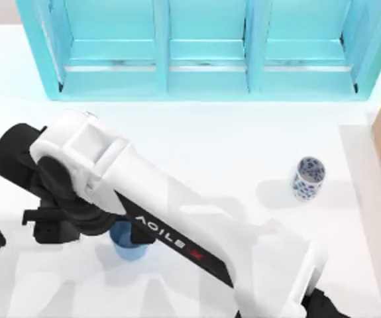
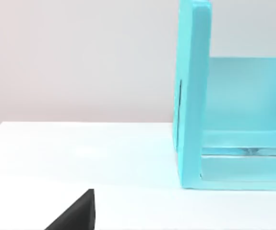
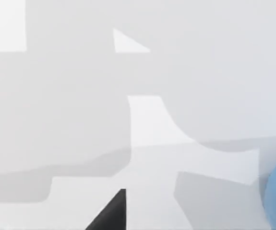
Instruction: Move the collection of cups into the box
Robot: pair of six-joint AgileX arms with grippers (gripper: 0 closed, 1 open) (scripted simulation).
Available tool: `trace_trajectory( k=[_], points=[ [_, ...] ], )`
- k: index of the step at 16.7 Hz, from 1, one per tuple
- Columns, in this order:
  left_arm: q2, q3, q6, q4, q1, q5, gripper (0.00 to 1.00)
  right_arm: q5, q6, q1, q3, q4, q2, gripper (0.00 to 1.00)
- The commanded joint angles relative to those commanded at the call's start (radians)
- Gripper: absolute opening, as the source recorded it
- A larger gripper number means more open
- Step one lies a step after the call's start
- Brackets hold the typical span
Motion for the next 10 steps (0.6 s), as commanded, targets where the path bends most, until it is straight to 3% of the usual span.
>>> trace_trajectory(
  k=[8, 10],
  points=[
    [0.0, 0.0, 0.0, 0.0, 0.0, 0.0, 1.0, 0.0, 0.0, 0.0, 0.0, 0.0, 0.0, 0.02],
    [0.0, 0.0, 0.0, 0.0, 0.0, 0.0, 1.0, 0.0, 0.0, 0.0, 0.0, 0.0, 0.0, 0.0]
  ],
)
